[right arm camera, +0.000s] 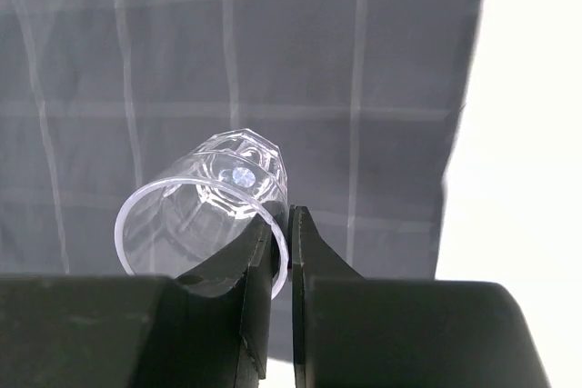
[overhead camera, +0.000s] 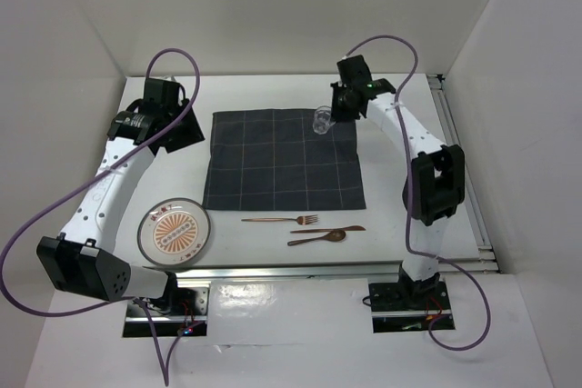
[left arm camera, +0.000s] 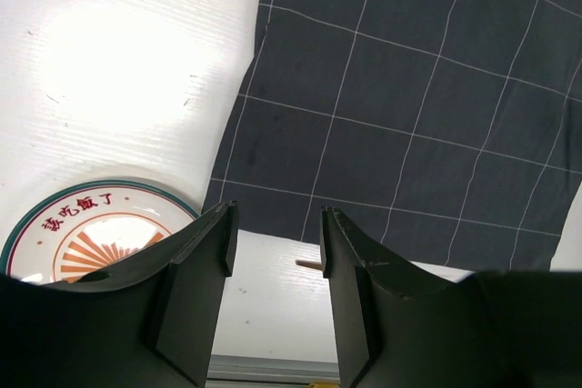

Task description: Set the dinner table for one person

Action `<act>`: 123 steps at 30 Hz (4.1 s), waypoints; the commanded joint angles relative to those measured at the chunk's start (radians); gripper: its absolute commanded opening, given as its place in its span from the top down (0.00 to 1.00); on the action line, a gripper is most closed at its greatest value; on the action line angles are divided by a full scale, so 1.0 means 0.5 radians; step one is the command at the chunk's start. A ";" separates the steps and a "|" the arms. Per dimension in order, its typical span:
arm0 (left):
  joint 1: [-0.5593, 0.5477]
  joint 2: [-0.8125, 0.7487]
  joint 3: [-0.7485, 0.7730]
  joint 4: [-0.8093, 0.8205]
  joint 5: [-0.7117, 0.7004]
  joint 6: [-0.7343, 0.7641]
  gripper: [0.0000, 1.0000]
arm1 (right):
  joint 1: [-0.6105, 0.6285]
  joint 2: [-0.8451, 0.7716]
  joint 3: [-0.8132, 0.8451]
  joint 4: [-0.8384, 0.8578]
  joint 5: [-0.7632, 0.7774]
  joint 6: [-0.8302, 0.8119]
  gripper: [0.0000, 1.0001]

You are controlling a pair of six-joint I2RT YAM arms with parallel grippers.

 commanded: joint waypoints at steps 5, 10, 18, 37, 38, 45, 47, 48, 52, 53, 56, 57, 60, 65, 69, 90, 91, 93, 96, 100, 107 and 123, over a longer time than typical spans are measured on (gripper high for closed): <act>-0.008 0.017 0.073 -0.006 -0.047 0.049 0.42 | -0.182 0.507 0.635 -0.160 0.036 -0.002 1.00; -0.008 0.017 0.049 -0.046 -0.047 0.049 0.41 | -0.204 0.826 0.968 -0.262 0.168 0.016 1.00; -0.008 -0.004 0.006 -0.082 -0.093 0.049 0.40 | -0.283 0.958 1.014 -0.262 0.190 0.071 1.00; -0.008 -0.004 0.104 -0.186 -0.093 0.030 0.39 | -0.345 0.910 1.109 -0.265 0.097 0.047 0.11; -0.008 -0.004 0.122 -0.187 -0.093 0.030 0.39 | -0.345 0.876 1.109 -0.283 0.097 0.047 0.08; -0.008 0.054 0.481 -0.367 -0.182 0.030 0.38 | -0.137 0.208 0.605 -0.124 0.116 0.068 0.01; 0.010 0.054 0.542 -0.386 -0.206 0.030 0.38 | -0.005 -0.072 0.344 0.063 0.040 0.132 0.01; 0.010 0.054 0.606 -0.413 -0.206 0.012 0.38 | 0.142 -0.154 0.057 0.146 -0.022 0.157 0.01; 0.010 0.032 0.763 -0.484 -0.105 -0.013 0.38 | 0.504 -0.452 -0.564 0.642 -0.313 0.375 0.05; 0.010 0.008 0.782 -0.484 -0.084 -0.013 0.38 | 0.569 -0.480 -0.663 0.762 -0.414 0.430 0.05; 0.010 -0.050 0.803 -0.484 -0.043 -0.013 0.38 | 0.778 -0.441 -0.891 1.158 -0.764 0.663 0.05; 0.010 -0.050 0.803 -0.484 -0.043 0.005 0.38 | 0.830 -0.362 -0.891 1.262 -0.798 0.752 0.05; 0.010 -0.096 0.758 -0.484 -0.007 0.006 0.38 | 1.026 -0.235 -0.910 1.437 -0.838 0.875 0.05; 0.010 -0.115 0.687 -0.463 0.088 0.006 0.38 | 1.235 0.169 -0.717 1.552 -0.860 1.117 0.05; 0.010 -0.155 0.668 -0.441 0.125 0.045 0.38 | 1.346 0.430 -0.600 1.644 -0.857 1.221 0.12; 0.010 -0.173 0.757 -0.466 0.134 0.122 0.38 | 1.389 0.664 -0.360 1.543 -0.700 1.446 1.00; 0.010 -0.155 0.797 -0.466 0.153 0.122 0.38 | 1.389 0.624 -0.360 1.542 -0.700 1.446 1.00; 0.010 -0.133 0.880 -0.521 0.190 0.122 0.38 | 1.370 0.474 -0.403 1.542 -0.719 1.446 1.00; 0.010 -0.133 1.024 -0.521 0.217 0.122 0.37 | 1.321 0.250 -0.480 1.509 -0.694 1.403 1.00; 0.010 -0.155 1.025 -0.503 0.217 0.104 0.37 | 1.098 0.035 -0.575 1.303 -0.581 1.366 1.00; 0.010 -0.173 0.896 -0.438 0.254 0.104 0.37 | 0.613 -0.134 -0.744 1.162 -0.620 1.305 1.00; 0.010 -0.155 0.540 -0.331 0.315 0.168 0.38 | 0.066 -0.051 -0.937 1.110 -0.728 1.268 1.00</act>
